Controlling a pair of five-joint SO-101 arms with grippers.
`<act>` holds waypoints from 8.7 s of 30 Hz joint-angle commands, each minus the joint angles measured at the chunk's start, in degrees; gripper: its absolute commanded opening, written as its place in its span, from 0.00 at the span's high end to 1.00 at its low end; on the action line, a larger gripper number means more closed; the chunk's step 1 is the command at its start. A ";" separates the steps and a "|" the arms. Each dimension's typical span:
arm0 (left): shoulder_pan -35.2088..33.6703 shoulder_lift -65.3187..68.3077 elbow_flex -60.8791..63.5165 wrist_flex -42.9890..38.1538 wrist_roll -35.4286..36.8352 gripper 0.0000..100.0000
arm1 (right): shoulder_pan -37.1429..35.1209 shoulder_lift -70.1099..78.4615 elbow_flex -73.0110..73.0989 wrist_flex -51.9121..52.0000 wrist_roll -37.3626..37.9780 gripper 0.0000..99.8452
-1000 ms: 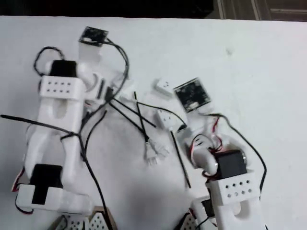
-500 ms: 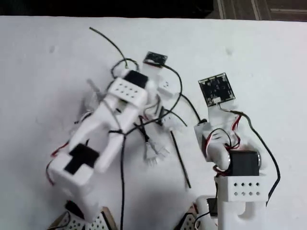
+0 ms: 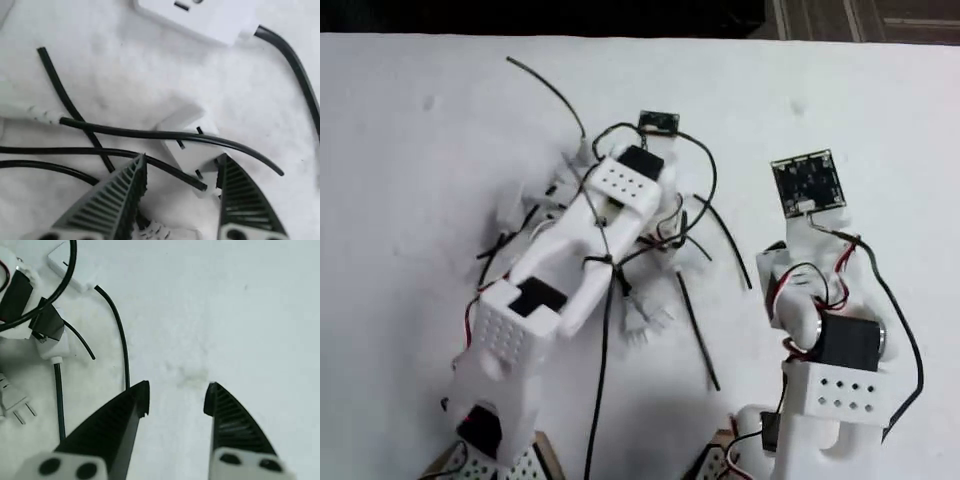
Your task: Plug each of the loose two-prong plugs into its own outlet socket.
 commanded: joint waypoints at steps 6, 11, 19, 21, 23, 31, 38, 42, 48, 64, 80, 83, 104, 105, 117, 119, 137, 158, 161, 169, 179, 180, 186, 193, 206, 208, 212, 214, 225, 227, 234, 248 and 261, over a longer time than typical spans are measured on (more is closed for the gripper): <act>2.07 0.66 -2.81 -1.67 0.79 0.77 | 1.89 -0.40 -4.04 -0.84 0.79 0.82; 3.30 2.68 -2.99 -4.31 0.79 0.77 | 1.89 -0.40 -4.04 -0.84 0.79 0.82; 3.91 7.69 -6.15 -2.90 0.79 0.77 | 1.80 -0.66 -4.13 -0.04 0.79 0.82; 5.49 7.69 -6.07 -1.14 0.44 0.77 | 1.80 -0.66 -4.13 -0.04 0.79 0.82; 6.90 7.69 -6.07 0.62 0.44 0.77 | 1.80 -0.66 -4.13 -0.04 0.79 0.82; 8.57 7.60 -6.15 5.01 0.26 0.91 | 1.80 -0.75 -4.13 -0.04 0.79 0.82; 8.04 6.02 -11.16 15.03 -6.68 0.98 | 1.80 -0.75 -4.13 -0.04 0.79 0.82; 4.62 2.68 -17.05 19.96 -7.03 0.98 | 1.80 -0.84 -4.13 -0.04 0.79 0.82; 0.04 -3.65 -20.57 21.54 -15.65 0.98 | 1.80 -0.84 -4.13 -0.04 0.79 0.82; -5.05 -33.80 1.32 22.68 -46.59 0.98 | 1.63 -0.40 -4.04 0.04 0.79 0.82; -13.49 -60.35 60.48 -6.77 -55.74 0.98 | -2.59 -0.40 -4.04 2.07 0.79 0.82; -14.55 -60.26 68.22 -15.91 -55.30 0.97 | -4.09 -0.31 -4.04 2.42 0.79 0.82; -15.69 -67.82 67.43 -12.40 -47.47 0.81 | -12.09 0.04 -3.96 7.16 0.79 0.82; -15.69 -68.79 67.60 -12.40 -47.47 0.81 | -12.09 0.57 -3.96 7.16 0.79 0.82; -20.35 -70.73 73.76 -17.23 -47.65 0.70 | -12.09 10.07 -7.12 7.25 0.88 0.82; -20.97 -70.73 72.35 -15.91 -47.65 0.70 | -12.09 9.89 -7.12 7.25 0.79 0.82; -32.92 -70.20 68.84 -20.31 -47.82 0.79 | -17.89 10.07 -6.42 10.07 0.79 0.82; -37.14 -62.81 78.68 -36.22 -56.88 0.79 | -17.98 9.63 -5.36 9.80 0.79 0.82; -36.88 -56.92 76.40 -35.78 -56.88 0.79 | -17.98 9.63 -5.36 9.80 0.79 0.82; -31.96 -59.74 72.88 -24.44 -56.53 0.79 | -17.98 9.63 -5.36 9.71 0.79 0.82; -16.04 -78.90 80.97 -15.56 -51.69 0.79 | -17.98 9.80 -5.36 9.71 0.88 0.82; -14.90 -80.84 82.64 -15.56 -51.69 0.79 | -17.98 9.80 -5.36 9.71 0.88 0.82; -16.84 -90.86 85.98 -15.38 -51.60 0.79 | -17.98 9.71 -5.36 9.71 0.88 0.82; -16.75 -92.35 87.91 -15.12 -51.52 0.72 | -17.98 9.98 -5.36 9.71 0.88 0.82; -45.58 -101.32 87.82 -15.03 -48.97 0.73 | -34.68 14.11 -6.33 10.07 0.35 0.82; -49.10 -104.31 91.60 -15.03 -48.97 0.74 | -38.02 19.21 -8.09 10.07 0.26 0.82; -52.62 -111.34 100.13 -15.56 -49.14 0.74 | -42.95 31.08 -13.19 9.80 -4.40 0.82; -52.88 -115.30 103.47 -15.56 -49.23 0.74 | -46.11 36.18 -15.12 9.71 -5.10 0.82; -53.23 -134.55 111.12 -10.20 -50.55 0.73 | -48.75 54.55 -17.49 -0.31 -5.45 0.82; -53.23 -136.84 111.21 -8.00 -52.13 0.73 | -48.48 56.48 -17.49 -0.48 -5.45 0.82; -53.23 -141.32 112.70 -6.15 -52.66 0.73 | -47.08 62.20 -17.49 -2.51 -5.45 0.82; -53.23 -141.32 112.70 -6.15 -52.75 0.74 | -42.24 59.21 -17.05 -0.75 -5.19 0.98; -53.14 -141.32 112.70 -6.15 -52.75 0.74 | -20.26 37.76 -13.10 9.63 -0.44 0.98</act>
